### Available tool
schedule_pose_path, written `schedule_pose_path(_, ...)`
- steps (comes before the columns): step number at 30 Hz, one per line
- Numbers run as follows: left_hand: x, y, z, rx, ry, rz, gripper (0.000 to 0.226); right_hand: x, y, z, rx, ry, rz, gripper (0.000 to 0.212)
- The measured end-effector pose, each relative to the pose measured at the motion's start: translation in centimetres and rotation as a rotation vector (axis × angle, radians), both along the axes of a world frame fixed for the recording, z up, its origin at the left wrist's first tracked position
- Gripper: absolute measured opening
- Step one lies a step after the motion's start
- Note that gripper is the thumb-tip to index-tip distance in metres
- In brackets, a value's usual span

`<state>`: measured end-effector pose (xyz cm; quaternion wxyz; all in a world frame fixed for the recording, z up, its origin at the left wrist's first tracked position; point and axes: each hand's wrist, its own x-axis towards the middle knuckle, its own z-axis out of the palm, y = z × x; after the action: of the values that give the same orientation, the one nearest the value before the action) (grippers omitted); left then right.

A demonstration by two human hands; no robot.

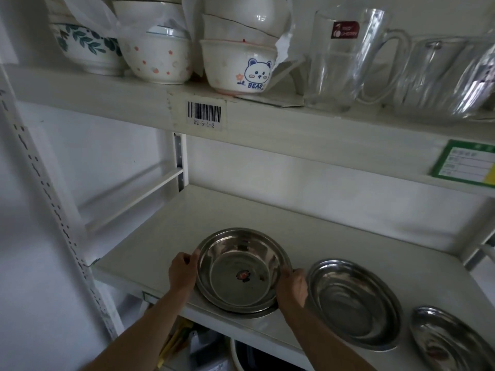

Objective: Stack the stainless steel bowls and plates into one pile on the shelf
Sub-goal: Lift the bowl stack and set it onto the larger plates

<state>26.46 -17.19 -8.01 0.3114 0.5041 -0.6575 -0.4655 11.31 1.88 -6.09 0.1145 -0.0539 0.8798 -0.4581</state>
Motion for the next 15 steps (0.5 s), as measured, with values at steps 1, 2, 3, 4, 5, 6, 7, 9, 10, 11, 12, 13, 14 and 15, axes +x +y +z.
schedule_pose_path(1, 0.1, -0.1, -0.2, -0.003, -0.005, -0.006, 0.043, 0.0, 0.0, 0.1, 0.007, 0.003, 0.006, 0.038)
schedule_pose_path(2, 0.2, -0.1, -0.1, -0.002, -0.018, -0.007, 0.043, 0.0, -0.1, 0.1, 0.013, 0.007, 0.013, 0.038)
schedule_pose_path(3, 0.3, -0.3, -0.3, -0.007, -0.03, -0.004, 0.043, 0.0, -0.1, 0.1, 0.017, 0.004, 0.018, 0.038)
schedule_pose_path(4, 0.3, -0.2, 0.0, -0.012, -0.049, -0.001, 0.043, -0.1, -0.2, 0.0, 0.023, 0.004, 0.022, 0.038)
schedule_pose_path(5, 0.3, -0.2, 0.1, -0.023, -0.07, -0.003, 0.042, -0.1, -0.2, 0.0, 0.029, 0.004, 0.023, 0.037)
schedule_pose_path(6, 0.3, -0.1, 0.4, -0.028, -0.088, -0.005, 0.041, -0.2, -0.2, -0.1, 0.03, 0.008, 0.024, 0.036)
schedule_pose_path(7, 0.2, -0.1, 0.6, -0.034, -0.094, -0.007, 0.038, -0.2, -0.3, 0.0, 0.027, 0.011, 0.022, 0.034)
schedule_pose_path(9, 0.2, -0.2, 1.1, -0.042, -0.099, 0.018, 0.034, -0.3, -0.4, 0.4, 0.011, 0.021, 0.017, 0.033)
schedule_pose_path(10, 0.2, -0.2, 1.6, -0.047, -0.095, 0.049, 0.033, -0.4, -0.5, 0.7, 0.002, 0.03, 0.016, 0.034)
schedule_pose_path(11, 0.0, -0.5, 1.7, -0.069, -0.079, 0.084, 0.035, -0.5, -0.6, 1.0, -0.005, 0.041, 0.019, 0.036)
schedule_pose_path(12, -0.3, -0.7, 1.8, -0.095, -0.065, 0.102, 0.039, -0.6, -0.8, 1.3, -0.009, 0.059, 0.025, 0.039)
schedule_pose_path(13, -0.6, -0.9, 1.9, -0.129, -0.054, 0.109, 0.041, -0.6, -0.8, 1.7, -0.012, 0.078, 0.03, 0.041)
schedule_pose_path(14, -1.0, -0.6, 2.5, -0.16, -0.028, 0.114, 0.039, -0.8, -0.9, 2.0, -0.021, 0.102, 0.032, 0.042)
schedule_pose_path(15, -1.7, -0.3, 3.1, -0.193, 0.003, 0.114, 0.035, -1.0, -0.9, 2.4, -0.032, 0.124, 0.029, 0.043)
